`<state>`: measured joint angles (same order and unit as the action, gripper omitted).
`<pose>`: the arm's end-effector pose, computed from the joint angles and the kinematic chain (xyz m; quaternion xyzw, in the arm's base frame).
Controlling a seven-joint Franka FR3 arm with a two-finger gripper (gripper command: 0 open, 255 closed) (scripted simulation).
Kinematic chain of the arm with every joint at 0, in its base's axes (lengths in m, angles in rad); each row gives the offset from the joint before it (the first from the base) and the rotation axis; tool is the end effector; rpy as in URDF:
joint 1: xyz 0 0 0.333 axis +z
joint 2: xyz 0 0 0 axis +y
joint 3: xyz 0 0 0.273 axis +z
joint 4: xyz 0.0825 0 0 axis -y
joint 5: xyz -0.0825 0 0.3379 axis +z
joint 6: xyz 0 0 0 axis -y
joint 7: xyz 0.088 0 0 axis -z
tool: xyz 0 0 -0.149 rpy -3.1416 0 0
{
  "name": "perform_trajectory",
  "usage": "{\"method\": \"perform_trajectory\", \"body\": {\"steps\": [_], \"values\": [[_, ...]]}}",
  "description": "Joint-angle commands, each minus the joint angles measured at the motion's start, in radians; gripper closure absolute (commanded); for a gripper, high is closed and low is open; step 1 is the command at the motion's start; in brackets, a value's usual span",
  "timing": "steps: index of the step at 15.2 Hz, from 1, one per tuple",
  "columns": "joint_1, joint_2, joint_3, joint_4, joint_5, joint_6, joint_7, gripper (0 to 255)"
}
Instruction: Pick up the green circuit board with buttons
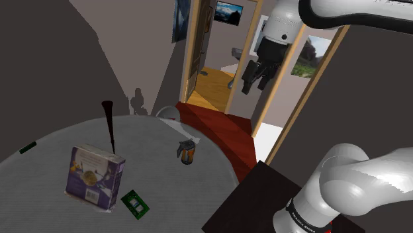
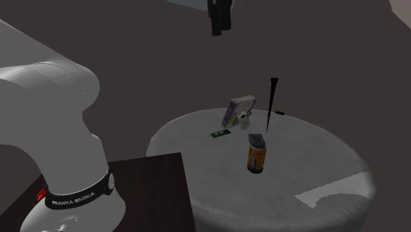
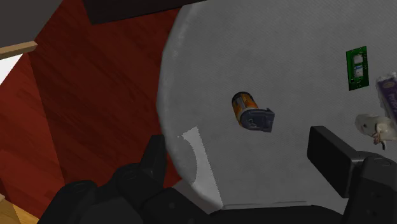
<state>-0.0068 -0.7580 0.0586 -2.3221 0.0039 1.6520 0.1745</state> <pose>0.3100 0.0197 0.5316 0.9965 -0.0684 0.0452 0.0135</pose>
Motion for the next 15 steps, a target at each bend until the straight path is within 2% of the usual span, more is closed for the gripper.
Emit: {"method": "perform_trajectory", "body": {"steps": [1, 8, 15], "values": [[0.0, 0.0, 0.0, 0.0, 0.0, 0.0, 0.0, 0], [0.041, 0.061, 0.104, -0.132, 0.054, 0.205, 0.097, 0], [0.073, 0.197, 0.218, -0.201, 0.09, 0.425, 0.2, 0]]}}
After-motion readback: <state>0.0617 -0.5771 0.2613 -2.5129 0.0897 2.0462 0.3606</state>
